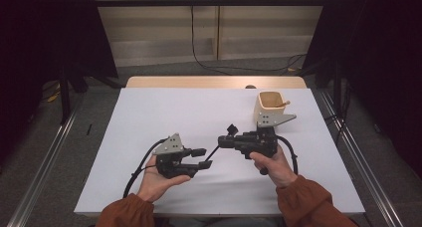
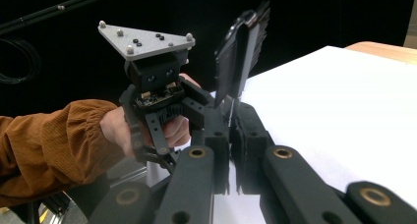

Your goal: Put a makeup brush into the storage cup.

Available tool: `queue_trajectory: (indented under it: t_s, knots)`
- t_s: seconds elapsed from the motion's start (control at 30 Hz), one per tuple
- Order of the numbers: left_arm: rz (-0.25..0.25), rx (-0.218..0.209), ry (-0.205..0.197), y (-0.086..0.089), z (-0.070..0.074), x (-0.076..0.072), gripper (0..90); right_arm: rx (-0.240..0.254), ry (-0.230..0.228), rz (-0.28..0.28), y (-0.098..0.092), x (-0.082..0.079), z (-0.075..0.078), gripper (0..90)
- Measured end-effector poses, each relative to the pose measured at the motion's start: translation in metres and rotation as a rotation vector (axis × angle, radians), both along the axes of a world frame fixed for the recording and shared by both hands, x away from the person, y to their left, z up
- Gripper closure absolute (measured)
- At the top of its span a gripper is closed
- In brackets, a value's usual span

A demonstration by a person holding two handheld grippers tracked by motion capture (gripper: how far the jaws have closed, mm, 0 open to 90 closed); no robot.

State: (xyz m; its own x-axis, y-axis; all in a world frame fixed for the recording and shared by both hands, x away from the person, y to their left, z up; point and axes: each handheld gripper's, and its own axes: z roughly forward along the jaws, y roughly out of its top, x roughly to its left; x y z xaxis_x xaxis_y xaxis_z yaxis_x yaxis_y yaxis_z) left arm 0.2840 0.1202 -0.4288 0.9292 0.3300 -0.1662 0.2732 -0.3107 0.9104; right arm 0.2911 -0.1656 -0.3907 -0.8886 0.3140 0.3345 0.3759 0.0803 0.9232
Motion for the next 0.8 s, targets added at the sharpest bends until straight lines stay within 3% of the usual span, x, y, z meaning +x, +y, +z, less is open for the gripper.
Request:
queue_trajectory:
  t_s: [0.23, 0.33, 0.43, 0.63, 0.8]
  knots:
    - [0.056, -0.007, -0.017, 0.003, 0.006, -0.002, 22.2, -0.014, -0.007, -0.017, -0.002, 0.0, 0.003, 86.0]
    - [0.089, -0.01, 0.027, 0.007, 0.007, 0.0, 11.8, -0.021, -0.008, -0.018, -0.003, 0.0, 0.003, 85.9]
    - [0.128, -0.003, 0.021, 0.012, 0.008, 0.001, 6.7, -0.029, -0.009, -0.021, -0.005, -0.001, 0.003, 86.0]
    - [0.145, -0.035, 0.022, 0.021, 0.014, -0.001, 3.8, -0.035, -0.01, -0.03, -0.009, -0.002, 0.004, 85.9]
    - [0.188, -0.028, -0.012, 0.031, 0.017, -0.004, 3.7, -0.039, -0.009, -0.032, -0.013, -0.002, 0.004, 85.9]
